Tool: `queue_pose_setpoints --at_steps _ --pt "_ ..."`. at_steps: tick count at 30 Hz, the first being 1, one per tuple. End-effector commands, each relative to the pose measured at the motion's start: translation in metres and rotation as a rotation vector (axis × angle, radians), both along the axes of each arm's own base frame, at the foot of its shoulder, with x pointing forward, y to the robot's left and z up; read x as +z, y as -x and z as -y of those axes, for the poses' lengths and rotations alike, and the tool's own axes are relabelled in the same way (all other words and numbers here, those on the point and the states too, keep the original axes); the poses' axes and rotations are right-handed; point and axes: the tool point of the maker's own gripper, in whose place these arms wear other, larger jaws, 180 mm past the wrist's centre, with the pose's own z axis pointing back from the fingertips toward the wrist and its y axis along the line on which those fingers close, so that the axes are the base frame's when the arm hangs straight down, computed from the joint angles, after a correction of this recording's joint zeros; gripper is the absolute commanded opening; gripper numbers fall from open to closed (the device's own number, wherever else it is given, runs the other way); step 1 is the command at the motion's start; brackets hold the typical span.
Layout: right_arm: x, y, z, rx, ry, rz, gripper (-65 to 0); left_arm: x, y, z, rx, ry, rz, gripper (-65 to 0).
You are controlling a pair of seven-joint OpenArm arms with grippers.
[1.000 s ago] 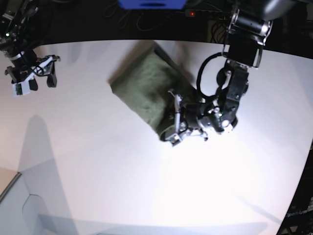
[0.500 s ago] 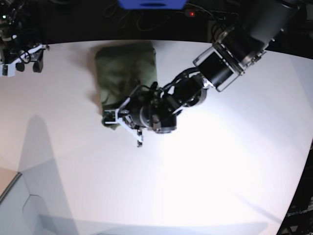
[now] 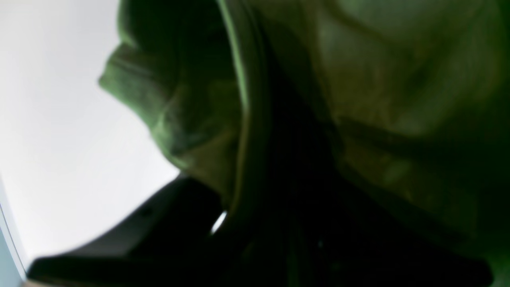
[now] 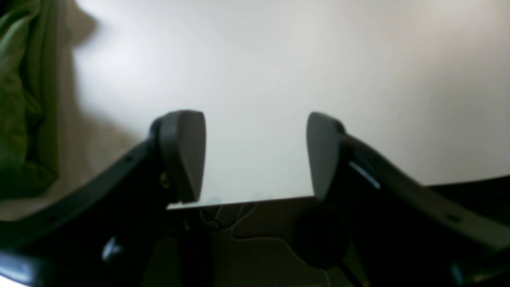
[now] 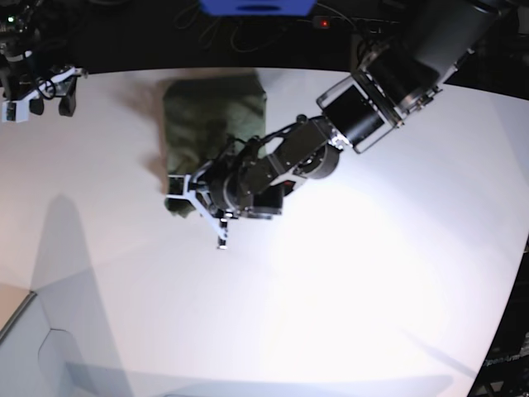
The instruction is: Layout the t-shirt on the table in an organized manner, then fold the t-shirt properly
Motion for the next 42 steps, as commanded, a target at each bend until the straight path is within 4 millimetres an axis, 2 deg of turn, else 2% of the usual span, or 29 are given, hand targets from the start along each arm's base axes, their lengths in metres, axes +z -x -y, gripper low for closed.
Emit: queue_pose_setpoints --at_steps 1,5,7,9,14,23,27,28,30,31,32,35,37,40,41,42 --pt "0.011 -0.005 -0.001 0.020 0.012 0.040 -24.8 0.013 -0.011 0.003 0.002 0.009 0.036 -48.1" --pt "0.011 -0.005 -0.001 0.020 0.012 0.040 -24.8 0.016 -0.015 0.000 0.003 0.009 0.047 -25.2" --pt "0.011 -0.005 -0.001 0.020 0.012 0.040 -24.8 0.018 -0.019 -0.003 0.008 0.004 0.056 -19.9" --pt "0.011 -0.005 -0.001 0.020 0.012 0.040 -24.8 0.019 -0.022 -0.006 0.012 0.003 0.060 -18.7" --pt "0.010 -0.005 -0.001 0.020 0.012 0.039 -24.8 0.040 -0.047 -0.011 0.093 0.069 0.076 -18.7" --pt "0.009 -0.006 -0.003 0.026 0.007 0.039 -24.8 0.099 -0.070 0.002 0.156 0.236 0.153 -18.7" --pt "0.009 -0.006 -0.003 0.026 0.007 0.039 -24.8 0.128 -0.084 -0.007 0.198 0.296 0.207 -18.7" --pt "0.009 -0.006 -0.003 0.026 0.007 0.039 -24.8 0.137 -0.091 -0.015 0.226 0.313 0.222 -18.7" --pt "0.010 -0.008 -0.005 0.029 0.004 0.046 -24.8 0.155 -0.110 -0.044 0.312 0.353 0.261 -18.9" --pt "0.011 -0.009 -0.005 0.029 0.004 0.047 -24.8 0.163 -0.118 -0.060 0.359 0.373 0.276 -19.0" --pt "0.011 -0.011 -0.007 0.034 0.000 0.051 -24.8 0.168 -0.127 -0.083 0.424 0.379 0.290 -20.0" --pt "0.006 -0.023 -0.033 0.112 -0.036 0.053 -28.4 0.172 -0.138 -0.148 0.612 0.378 0.308 -31.3" --pt "0.002 -0.031 -0.055 0.173 -0.068 0.057 -36.5 0.175 -0.137 -0.191 0.730 0.384 0.327 -42.8" --pt "0.002 -0.051 -0.094 0.272 -0.118 0.080 -55.6 0.173 -0.123 -0.251 0.899 0.364 0.351 -62.8" --pt "0.000 -0.054 -0.107 0.302 -0.139 0.081 -62.8 0.168 -0.114 -0.274 0.961 0.333 0.352 -65.0" --pt "-0.003 -0.056 -0.128 0.342 -0.175 0.078 -65.0 0.163 -0.104 -0.298 1.023 0.302 0.352 -65.0"
